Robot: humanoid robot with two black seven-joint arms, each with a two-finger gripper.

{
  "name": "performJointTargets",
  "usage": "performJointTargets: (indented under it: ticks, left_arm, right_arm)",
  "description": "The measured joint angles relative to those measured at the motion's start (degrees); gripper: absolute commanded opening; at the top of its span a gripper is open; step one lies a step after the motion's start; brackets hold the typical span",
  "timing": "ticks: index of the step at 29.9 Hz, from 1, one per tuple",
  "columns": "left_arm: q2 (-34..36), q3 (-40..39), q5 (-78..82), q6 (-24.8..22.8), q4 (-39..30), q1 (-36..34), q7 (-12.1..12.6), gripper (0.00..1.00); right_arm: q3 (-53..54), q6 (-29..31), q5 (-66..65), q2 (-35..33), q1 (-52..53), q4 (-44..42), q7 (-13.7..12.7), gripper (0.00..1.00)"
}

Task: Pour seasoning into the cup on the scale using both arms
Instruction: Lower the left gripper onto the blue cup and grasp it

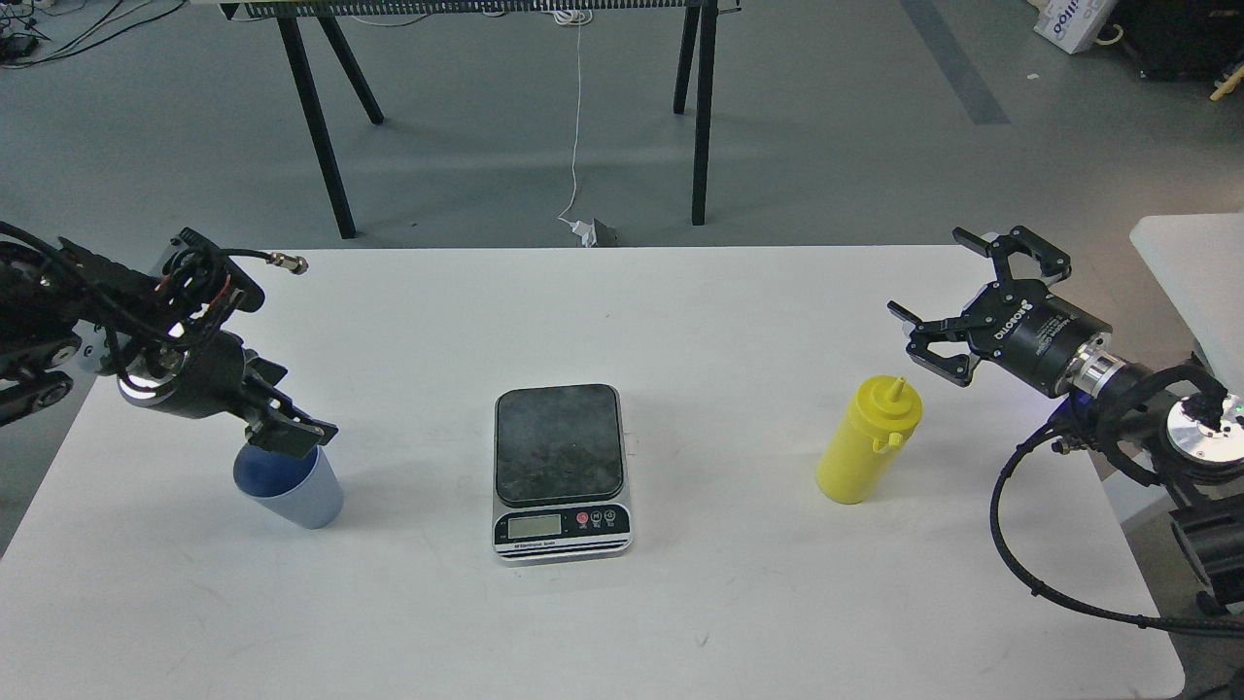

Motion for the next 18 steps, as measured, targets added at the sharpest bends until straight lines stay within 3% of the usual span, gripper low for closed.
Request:
performJointTargets:
  ticks: [18]
  left_arm:
    - [-0.78, 2.76, 0.71, -0.02, 5.60, 1.96, -0.02, 0.99]
  right_arm:
    - [0.44, 0.00, 0.08, -0.08, -0.76, 0.35, 0.00, 0.99]
